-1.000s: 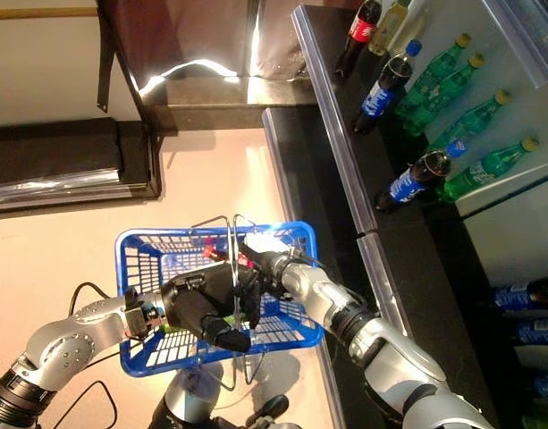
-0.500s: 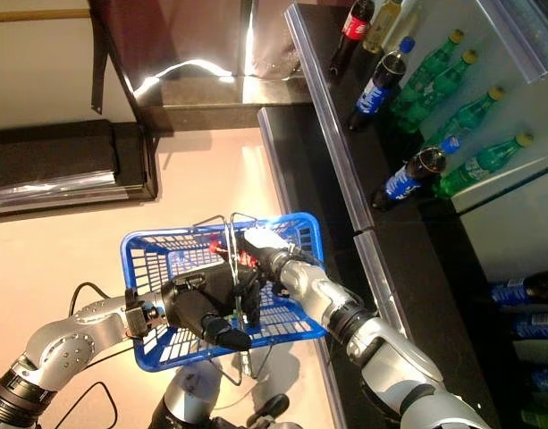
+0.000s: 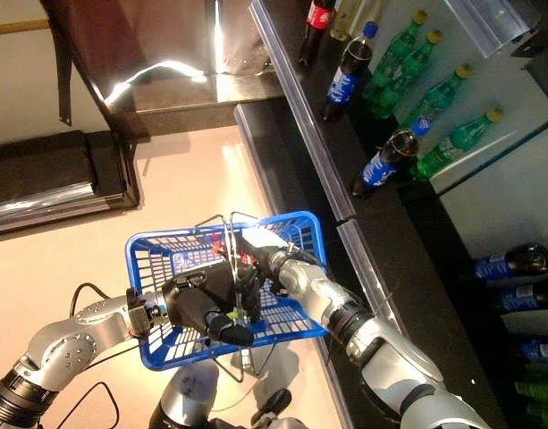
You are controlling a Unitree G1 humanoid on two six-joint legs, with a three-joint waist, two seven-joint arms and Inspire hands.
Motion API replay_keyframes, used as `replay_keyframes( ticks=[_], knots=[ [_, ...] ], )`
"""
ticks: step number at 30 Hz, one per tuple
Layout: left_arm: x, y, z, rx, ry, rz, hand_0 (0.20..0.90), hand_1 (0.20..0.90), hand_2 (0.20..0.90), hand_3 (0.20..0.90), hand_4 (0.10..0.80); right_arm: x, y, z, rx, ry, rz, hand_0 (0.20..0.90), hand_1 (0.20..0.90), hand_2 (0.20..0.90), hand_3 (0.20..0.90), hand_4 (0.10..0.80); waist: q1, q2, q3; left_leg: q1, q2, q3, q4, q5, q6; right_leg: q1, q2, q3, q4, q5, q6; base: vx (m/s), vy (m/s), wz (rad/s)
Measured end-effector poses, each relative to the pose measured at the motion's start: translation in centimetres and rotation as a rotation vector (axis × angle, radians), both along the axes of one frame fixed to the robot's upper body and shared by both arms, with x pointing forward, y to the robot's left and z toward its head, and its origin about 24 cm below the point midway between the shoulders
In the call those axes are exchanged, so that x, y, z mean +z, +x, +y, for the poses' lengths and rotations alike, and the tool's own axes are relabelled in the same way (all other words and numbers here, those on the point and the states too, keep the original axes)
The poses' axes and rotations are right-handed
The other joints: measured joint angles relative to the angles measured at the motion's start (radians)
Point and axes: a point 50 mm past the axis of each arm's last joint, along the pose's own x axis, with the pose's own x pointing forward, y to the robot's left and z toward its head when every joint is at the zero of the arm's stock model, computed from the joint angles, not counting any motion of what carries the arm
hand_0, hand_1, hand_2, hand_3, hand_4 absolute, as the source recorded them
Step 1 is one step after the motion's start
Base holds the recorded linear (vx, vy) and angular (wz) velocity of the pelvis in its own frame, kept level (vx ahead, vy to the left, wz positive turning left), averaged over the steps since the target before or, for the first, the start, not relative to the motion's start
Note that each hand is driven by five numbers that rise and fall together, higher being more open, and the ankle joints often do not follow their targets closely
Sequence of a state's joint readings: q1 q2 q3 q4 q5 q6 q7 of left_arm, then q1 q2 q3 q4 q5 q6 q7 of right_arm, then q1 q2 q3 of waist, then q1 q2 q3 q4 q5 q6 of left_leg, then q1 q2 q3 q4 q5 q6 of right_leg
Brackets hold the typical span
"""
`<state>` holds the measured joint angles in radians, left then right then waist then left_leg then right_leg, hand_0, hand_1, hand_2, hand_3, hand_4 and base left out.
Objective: Pick up the drink and place into the basket.
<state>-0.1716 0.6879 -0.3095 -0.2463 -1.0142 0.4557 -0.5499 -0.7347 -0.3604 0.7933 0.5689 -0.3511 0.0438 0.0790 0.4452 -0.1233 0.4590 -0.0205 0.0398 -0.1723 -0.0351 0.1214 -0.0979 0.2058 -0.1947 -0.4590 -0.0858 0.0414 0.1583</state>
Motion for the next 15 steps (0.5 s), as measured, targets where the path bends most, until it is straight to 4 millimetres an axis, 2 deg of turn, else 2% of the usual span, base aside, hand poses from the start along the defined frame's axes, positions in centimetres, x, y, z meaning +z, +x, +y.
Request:
replay_keyframes(
  ticks=[6, 8, 15],
  knots=[
    [-0.1, 0.3, 0.0, 0.054, 0.021, -0.003, 0.300, 0.300, 0.300, 0.200, 0.100, 0.6, -0.3, 0.2, 0.004, 0.042, -0.013, 0.900, 0.900, 0.900, 0.900, 0.800, -0.010, -0.002, -0.001, 0.001, 0.006, 0.019, 0.000, -0.001, 0.001, -0.008, 0.001, 0.007, 0.000, 0.003, -0.003, -0.014, 0.009, -0.06],
    [-0.1, 0.4, 0.1, 0.081, 0.030, -0.002, 0.300, 0.300, 0.300, 0.200, 0.100, 0.9, -0.5, -0.1, -0.007, 0.087, -0.008, 0.900, 0.900, 0.900, 0.900, 0.800, -0.011, -0.003, -0.002, 0.001, 0.007, 0.026, 0.000, -0.002, 0.001, -0.014, 0.001, 0.024, 0.000, 0.006, -0.003, -0.030, 0.010, -0.12],
    [-0.4, 0.5, 0.5, 0.147, 0.051, 0.005, 0.300, 0.300, 0.300, 0.200, 0.100, 1.1, -1.0, -1.1, -0.051, 0.188, -0.002, 0.900, 0.900, 0.900, 0.900, 0.800, -0.041, -0.011, -0.007, 0.002, 0.010, 0.043, 0.000, -0.003, 0.002, -0.022, 0.000, 0.032, 0.000, 0.010, -0.005, -0.024, 0.019, -0.07]
  ],
)
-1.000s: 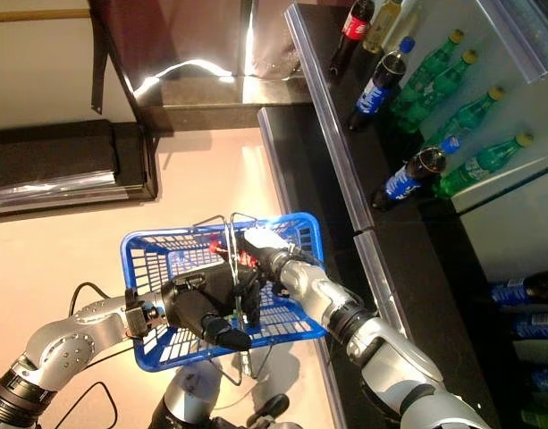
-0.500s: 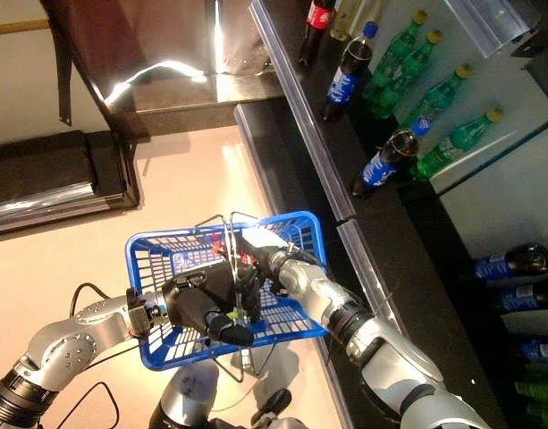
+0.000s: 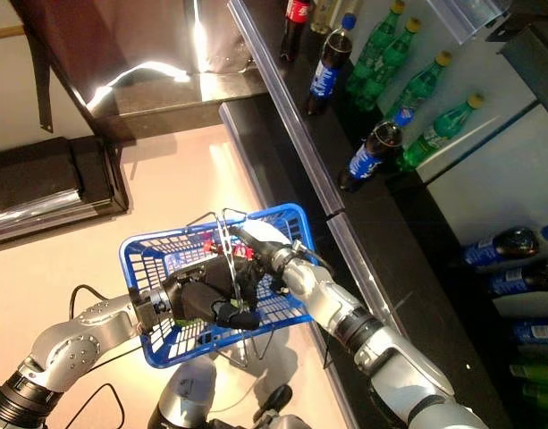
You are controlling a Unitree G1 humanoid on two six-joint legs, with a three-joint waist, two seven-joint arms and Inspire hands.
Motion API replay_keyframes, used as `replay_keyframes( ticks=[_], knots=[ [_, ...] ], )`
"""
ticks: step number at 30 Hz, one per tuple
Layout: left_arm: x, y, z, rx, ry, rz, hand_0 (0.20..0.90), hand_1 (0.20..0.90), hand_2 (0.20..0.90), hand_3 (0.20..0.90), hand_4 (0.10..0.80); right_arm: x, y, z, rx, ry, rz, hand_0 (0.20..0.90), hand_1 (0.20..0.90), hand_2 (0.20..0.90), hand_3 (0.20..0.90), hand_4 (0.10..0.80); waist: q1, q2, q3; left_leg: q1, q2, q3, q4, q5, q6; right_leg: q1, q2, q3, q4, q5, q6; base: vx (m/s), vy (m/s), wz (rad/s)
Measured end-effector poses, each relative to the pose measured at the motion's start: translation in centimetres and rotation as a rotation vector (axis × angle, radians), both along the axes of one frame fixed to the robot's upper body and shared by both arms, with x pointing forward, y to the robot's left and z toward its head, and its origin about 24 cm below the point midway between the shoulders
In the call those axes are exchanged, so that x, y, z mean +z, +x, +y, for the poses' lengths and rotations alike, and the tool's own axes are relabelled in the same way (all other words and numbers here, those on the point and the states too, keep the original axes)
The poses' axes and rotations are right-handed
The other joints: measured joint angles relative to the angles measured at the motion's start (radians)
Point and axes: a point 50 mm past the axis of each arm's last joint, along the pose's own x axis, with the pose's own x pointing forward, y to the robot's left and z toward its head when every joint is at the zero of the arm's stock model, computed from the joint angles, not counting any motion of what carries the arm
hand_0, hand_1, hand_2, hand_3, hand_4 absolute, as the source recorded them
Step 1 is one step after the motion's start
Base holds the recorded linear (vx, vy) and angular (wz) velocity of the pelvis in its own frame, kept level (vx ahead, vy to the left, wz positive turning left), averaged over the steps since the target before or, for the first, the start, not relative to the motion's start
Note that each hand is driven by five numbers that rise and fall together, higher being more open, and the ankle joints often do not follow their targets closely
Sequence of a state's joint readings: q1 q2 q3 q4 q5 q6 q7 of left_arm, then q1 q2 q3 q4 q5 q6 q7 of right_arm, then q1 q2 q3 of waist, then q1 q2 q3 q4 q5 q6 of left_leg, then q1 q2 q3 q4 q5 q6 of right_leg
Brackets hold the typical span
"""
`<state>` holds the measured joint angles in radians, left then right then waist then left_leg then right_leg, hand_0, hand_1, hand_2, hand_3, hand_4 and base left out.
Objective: Pick up the drink and place into the basket.
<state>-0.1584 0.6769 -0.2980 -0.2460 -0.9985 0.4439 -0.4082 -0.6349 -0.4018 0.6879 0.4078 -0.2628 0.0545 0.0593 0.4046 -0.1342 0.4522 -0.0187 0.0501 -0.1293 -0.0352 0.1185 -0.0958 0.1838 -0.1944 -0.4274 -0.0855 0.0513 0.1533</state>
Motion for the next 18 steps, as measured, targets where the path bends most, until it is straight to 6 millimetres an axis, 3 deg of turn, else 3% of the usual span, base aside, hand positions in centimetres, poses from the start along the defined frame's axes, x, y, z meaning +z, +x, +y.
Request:
replay_keyframes(
  ticks=[18],
  knots=[
    [-1.8, 0.3, 1.9, 0.254, -0.071, 0.058, 0.300, 0.300, 0.300, 0.200, 0.100, 1.6, -2.0, -3.6, -0.140, 0.333, -0.071, 0.900, 0.900, 0.900, 0.900, 0.800, -0.113, -0.002, -0.001, 0.033, 0.013, 0.098, -0.013, -0.009, 0.006, -0.036, -0.003, 0.105, 0.000, 0.022, -0.004, -0.021, 0.035, -0.17]
  ],
)
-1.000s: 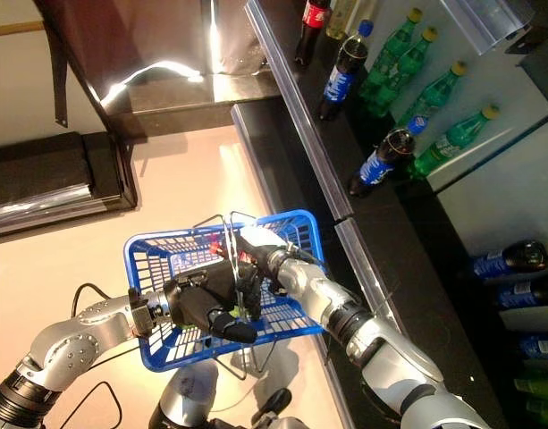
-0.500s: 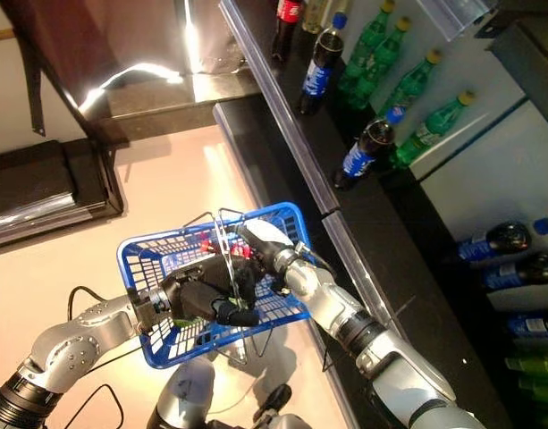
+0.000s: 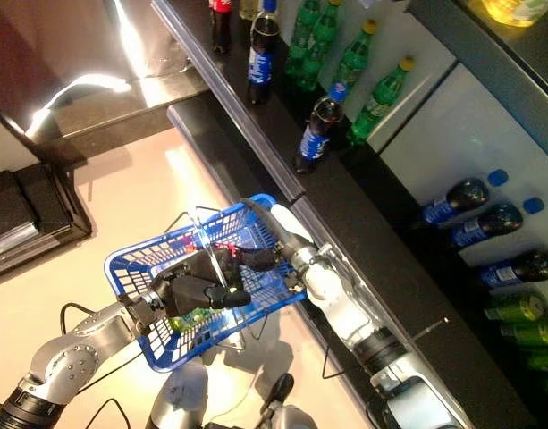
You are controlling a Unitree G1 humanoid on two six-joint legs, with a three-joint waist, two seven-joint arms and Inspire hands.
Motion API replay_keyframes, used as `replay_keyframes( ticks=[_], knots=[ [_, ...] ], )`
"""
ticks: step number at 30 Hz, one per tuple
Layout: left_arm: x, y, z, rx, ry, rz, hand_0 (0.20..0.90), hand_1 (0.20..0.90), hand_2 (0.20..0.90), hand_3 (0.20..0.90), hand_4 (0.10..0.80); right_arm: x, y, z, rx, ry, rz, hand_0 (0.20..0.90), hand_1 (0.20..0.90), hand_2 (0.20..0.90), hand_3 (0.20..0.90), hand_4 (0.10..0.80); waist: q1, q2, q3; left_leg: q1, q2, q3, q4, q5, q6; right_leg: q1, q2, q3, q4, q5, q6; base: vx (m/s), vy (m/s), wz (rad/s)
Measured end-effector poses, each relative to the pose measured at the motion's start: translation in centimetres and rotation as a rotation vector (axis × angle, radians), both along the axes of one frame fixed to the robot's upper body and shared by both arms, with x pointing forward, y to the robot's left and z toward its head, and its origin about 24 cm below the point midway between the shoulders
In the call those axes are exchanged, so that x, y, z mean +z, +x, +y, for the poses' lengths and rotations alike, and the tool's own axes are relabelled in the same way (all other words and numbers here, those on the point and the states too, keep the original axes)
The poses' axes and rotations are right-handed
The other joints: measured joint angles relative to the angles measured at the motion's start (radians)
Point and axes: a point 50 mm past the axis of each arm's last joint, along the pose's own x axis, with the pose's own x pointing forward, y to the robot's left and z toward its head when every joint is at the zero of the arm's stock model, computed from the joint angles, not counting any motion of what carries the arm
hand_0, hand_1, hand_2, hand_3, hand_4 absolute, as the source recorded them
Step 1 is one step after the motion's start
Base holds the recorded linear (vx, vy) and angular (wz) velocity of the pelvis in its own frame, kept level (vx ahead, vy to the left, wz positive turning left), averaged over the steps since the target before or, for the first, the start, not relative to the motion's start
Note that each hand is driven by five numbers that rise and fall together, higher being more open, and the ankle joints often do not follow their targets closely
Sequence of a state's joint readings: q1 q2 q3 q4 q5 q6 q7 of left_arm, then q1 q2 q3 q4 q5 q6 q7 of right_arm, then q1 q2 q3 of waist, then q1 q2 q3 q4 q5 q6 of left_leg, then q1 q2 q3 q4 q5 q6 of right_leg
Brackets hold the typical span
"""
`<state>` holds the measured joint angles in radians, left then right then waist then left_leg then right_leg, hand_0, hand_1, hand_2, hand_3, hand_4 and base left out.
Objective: Pick up the drink and place into the basket.
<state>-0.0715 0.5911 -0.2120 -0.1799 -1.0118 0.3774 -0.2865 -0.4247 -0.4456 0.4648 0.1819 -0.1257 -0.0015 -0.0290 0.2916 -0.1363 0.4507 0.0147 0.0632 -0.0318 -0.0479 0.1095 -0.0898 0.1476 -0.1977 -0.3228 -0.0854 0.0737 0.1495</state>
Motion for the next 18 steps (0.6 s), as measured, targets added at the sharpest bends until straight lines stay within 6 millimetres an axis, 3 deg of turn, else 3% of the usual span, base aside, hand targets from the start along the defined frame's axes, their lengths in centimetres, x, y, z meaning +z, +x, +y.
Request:
replay_keyframes(
  ticks=[4, 12, 18],
  knots=[
    [-1.7, -0.5, 2.0, 0.160, -0.093, 0.065, 0.300, 0.300, 0.300, 0.200, 0.100, -1.3, -1.8, -1.9, -0.072, 0.148, 0.011, 0.900, 0.900, 0.900, 0.900, 0.800, -0.057, 0.001, 0.000, 0.017, 0.001, 0.046, -0.013, -0.003, 0.005, -0.018, -0.007, 0.017, 0.000, 0.012, -0.001, -0.017, 0.072, -0.32],
    [-4.5, -1.4, 4.4, 0.387, -0.187, 0.150, 0.300, 0.300, 0.300, 0.200, 0.100, -3.6, -4.1, -6.1, -0.260, 0.246, 0.047, 0.900, 0.900, 0.900, 0.900, 0.800, -0.152, 0.003, -0.001, 0.043, 0.009, 0.100, -0.035, -0.006, 0.008, -0.035, -0.005, 0.060, 0.000, 0.015, -0.001, -0.005, 0.044, -0.19],
    [-6.4, -1.8, 6.3, 0.525, -0.225, 0.189, 0.300, 0.300, 0.300, 0.200, 0.100, -5.2, -5.7, -7.8, -0.361, 0.365, 0.089, 0.900, 0.900, 0.900, 0.900, 0.800, -0.196, 0.006, -0.002, 0.066, 0.011, 0.124, -0.036, -0.018, 0.008, -0.028, -0.006, 0.068, 0.000, 0.017, -0.002, 0.004, 0.033, -0.13]
  ],
)
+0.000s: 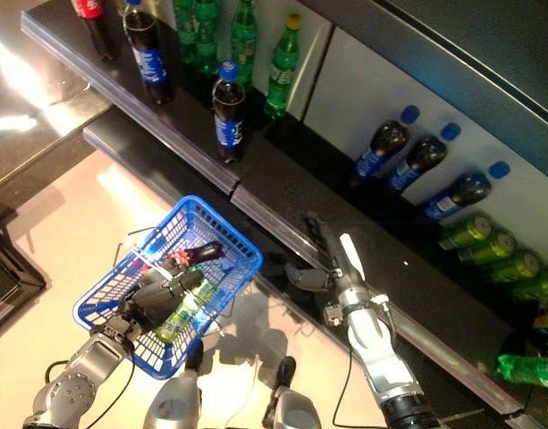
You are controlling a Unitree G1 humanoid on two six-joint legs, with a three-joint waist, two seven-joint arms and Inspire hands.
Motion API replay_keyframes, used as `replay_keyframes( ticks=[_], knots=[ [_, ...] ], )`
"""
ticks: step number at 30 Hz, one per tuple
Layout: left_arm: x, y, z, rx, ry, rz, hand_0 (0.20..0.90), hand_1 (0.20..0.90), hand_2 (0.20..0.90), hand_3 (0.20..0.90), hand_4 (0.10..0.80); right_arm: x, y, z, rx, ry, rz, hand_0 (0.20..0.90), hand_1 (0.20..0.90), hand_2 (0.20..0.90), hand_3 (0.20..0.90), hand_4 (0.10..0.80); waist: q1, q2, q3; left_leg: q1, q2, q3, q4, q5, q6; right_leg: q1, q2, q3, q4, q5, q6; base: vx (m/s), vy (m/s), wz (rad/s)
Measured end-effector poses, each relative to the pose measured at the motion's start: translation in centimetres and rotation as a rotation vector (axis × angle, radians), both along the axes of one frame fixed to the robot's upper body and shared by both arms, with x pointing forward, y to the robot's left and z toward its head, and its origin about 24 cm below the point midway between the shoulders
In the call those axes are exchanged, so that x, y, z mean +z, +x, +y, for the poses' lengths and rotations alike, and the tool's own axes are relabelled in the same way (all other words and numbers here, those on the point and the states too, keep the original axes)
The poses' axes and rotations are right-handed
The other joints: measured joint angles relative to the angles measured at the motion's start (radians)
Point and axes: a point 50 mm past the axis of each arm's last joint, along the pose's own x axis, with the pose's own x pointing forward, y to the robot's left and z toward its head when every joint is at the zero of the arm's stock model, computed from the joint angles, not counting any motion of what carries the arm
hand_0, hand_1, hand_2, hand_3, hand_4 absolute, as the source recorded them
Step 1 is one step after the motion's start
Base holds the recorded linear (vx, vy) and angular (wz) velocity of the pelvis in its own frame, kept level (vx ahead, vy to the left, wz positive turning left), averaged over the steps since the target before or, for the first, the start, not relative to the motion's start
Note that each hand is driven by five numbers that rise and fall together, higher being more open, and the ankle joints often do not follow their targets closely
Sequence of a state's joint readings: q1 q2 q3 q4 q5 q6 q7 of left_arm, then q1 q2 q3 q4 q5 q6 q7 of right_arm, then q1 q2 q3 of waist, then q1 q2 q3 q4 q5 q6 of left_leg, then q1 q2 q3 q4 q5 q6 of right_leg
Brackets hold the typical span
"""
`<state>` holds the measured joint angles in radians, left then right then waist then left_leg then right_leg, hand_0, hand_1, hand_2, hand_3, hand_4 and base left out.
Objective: Pick up the drink and place into the basket.
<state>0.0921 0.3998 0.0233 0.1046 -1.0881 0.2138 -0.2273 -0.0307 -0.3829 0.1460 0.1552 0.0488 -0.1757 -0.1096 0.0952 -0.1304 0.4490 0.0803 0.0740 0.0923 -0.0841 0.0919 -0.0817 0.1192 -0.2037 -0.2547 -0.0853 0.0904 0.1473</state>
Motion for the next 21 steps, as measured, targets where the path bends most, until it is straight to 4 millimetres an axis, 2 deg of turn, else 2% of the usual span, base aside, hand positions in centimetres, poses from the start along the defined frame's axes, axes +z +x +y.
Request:
replay_keyframes(
  ticks=[2, 9, 13, 17, 21],
  knots=[
    [-0.8, -0.2, 0.5, 0.023, 0.000, 0.033, 0.300, 0.300, 0.300, 0.200, 0.100, -0.9, -0.6, -0.6, -0.032, 0.030, 0.033, 0.900, 0.900, 0.900, 0.900, 0.800, -0.011, 0.004, -0.002, 0.007, 0.003, 0.010, 0.000, -0.003, 0.000, -0.001, 0.001, 0.016, 0.000, 0.001, -0.001, 0.011, 0.026, -0.17],
    [-3.7, -1.5, 0.8, 0.108, -0.053, 0.135, 0.300, 0.300, 0.300, 0.200, 0.100, -3.7, -2.5, -2.3, -0.136, 0.127, 0.126, 0.900, 0.900, 0.900, 0.900, 0.800, -0.060, 0.034, -0.023, 0.009, 0.003, 0.014, 0.000, -0.005, 0.000, -0.004, 0.002, 0.019, 0.000, 0.002, 0.000, 0.004, 0.031, -0.03],
    [-5.5, -2.6, 1.1, 0.157, -0.070, 0.206, 0.300, 0.300, 0.300, 0.200, 0.100, -4.7, -2.9, -3.0, -0.201, 0.202, 0.154, 0.900, 0.900, 0.900, 0.900, 0.800, -0.076, 0.041, -0.042, 0.019, 0.006, 0.032, -0.001, -0.007, -0.001, -0.002, 0.004, 0.037, 0.000, 0.003, -0.001, 0.027, 0.065, -0.09],
    [-8.3, -5.1, 1.7, 0.206, -0.076, 0.343, 0.300, 0.300, 0.300, 0.200, 0.100, -7.1, -4.1, -3.5, -0.284, 0.302, 0.221, 0.900, 0.900, 0.900, 0.900, 0.800, -0.091, 0.043, -0.124, 0.028, 0.009, 0.037, -0.001, -0.017, -0.001, -0.002, 0.005, 0.045, 0.000, 0.003, -0.001, 0.040, 0.030, -0.10],
    [-10.3, -7.2, 2.1, 0.246, -0.074, 0.452, 0.300, 0.300, 0.300, 0.200, 0.100, -8.8, -5.1, -4.4, -0.331, 0.301, 0.279, 0.900, 0.900, 0.900, 0.900, 0.800, -0.098, 0.041, -0.176, 0.043, 0.009, 0.046, -0.002, -0.021, 0.000, 0.005, 0.005, 0.060, -0.001, 0.001, 0.000, 0.053, 0.016, -0.08]
  ],
)
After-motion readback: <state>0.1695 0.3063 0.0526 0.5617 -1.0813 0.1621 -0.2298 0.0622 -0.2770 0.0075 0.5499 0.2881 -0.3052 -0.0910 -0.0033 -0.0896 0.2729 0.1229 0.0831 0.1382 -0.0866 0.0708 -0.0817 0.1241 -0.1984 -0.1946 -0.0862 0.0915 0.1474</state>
